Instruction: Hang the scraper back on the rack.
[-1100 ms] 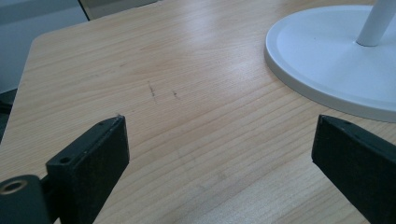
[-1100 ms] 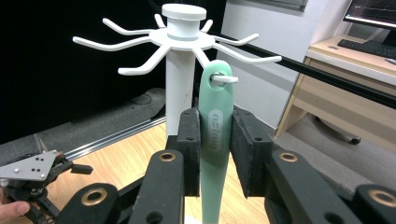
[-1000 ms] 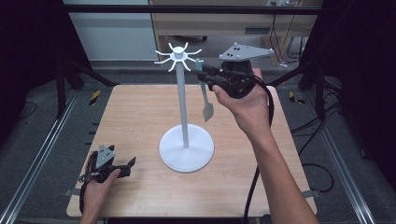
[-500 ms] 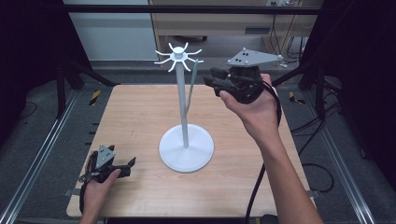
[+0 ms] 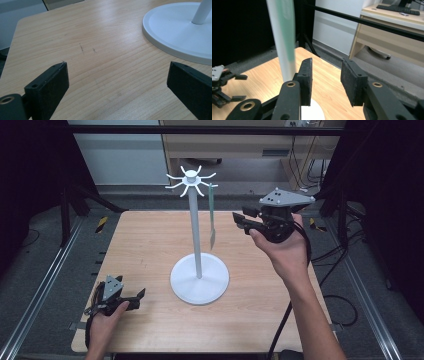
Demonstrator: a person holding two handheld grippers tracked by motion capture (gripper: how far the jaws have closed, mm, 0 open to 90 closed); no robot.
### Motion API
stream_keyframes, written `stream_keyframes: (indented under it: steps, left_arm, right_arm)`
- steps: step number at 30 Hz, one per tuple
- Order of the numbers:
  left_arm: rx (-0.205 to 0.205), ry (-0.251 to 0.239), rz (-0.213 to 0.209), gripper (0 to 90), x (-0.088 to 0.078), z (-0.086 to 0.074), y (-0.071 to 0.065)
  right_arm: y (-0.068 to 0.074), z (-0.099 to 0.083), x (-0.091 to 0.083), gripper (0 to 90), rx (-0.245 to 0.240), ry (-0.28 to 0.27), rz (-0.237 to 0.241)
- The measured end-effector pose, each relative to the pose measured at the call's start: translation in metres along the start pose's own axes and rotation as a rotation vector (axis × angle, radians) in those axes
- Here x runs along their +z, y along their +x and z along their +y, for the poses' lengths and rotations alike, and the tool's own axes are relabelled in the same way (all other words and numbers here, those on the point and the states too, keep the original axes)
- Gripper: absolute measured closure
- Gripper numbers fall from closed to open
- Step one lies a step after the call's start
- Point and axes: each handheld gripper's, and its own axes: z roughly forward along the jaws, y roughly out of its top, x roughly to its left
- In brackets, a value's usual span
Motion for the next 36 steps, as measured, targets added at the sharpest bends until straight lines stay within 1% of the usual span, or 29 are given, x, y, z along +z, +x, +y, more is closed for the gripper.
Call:
stream_keyframes:
  steps: [7,9,12,16,19,21,24,25,27,31,34,35,36]
  left_arm:
    - [0.004,0.001,-0.001,3.4,0.000,0.000,-0.001]
    - [0.003,0.001,-0.001,3.4,0.001,0.000,-0.001]
    - [0.004,0.005,-0.003,3.4,0.001,0.000,-0.001]
    - [0.007,0.008,-0.004,3.4,0.001,0.000,-0.002]
    - [0.005,0.008,-0.004,3.3,0.001,0.000,-0.001]
    - [0.004,0.007,-0.004,3.3,0.001,-0.001,-0.001]
    - [0.001,0.006,-0.001,3.2,0.001,-0.001,0.000]
    - [0.000,0.006,-0.001,3.2,0.001,-0.001,0.000]
    - [-0.004,0.007,-0.004,3.1,0.001,-0.001,0.000]
    - [-0.005,0.010,-0.008,3.0,0.002,-0.001,0.001]
    - [-0.007,0.016,-0.008,3.0,0.002,-0.002,0.001]
    - [-0.006,0.015,-0.008,3.0,0.002,-0.002,0.001]
    - [-0.003,0.012,-0.006,3.0,0.002,-0.002,0.001]
  right_arm:
    - [-0.006,-0.024,0.002,46.2,0.017,0.034,-0.074]
    - [-0.008,-0.032,0.003,42.2,0.025,0.042,-0.090]
    - [-0.011,-0.047,0.005,34.6,0.040,0.049,-0.131]
    - [-0.014,-0.066,0.007,26.0,0.069,0.067,-0.163]
    - [-0.016,-0.080,0.009,21.8,0.088,0.074,-0.182]
    - [-0.018,-0.092,0.011,18.7,0.107,0.090,-0.198]
    - [-0.019,-0.106,0.013,15.1,0.126,0.101,-0.208]
    - [-0.019,-0.114,0.015,13.4,0.139,0.107,-0.212]
    - [-0.019,-0.123,0.017,12.6,0.148,0.118,-0.213]
    - [-0.017,-0.148,0.021,10.6,0.169,0.132,-0.223]
    - [-0.015,-0.168,0.025,9.1,0.198,0.141,-0.218]
    - [-0.014,-0.174,0.027,8.5,0.202,0.143,-0.218]
    - [-0.012,-0.180,0.029,8.0,0.195,0.158,-0.224]
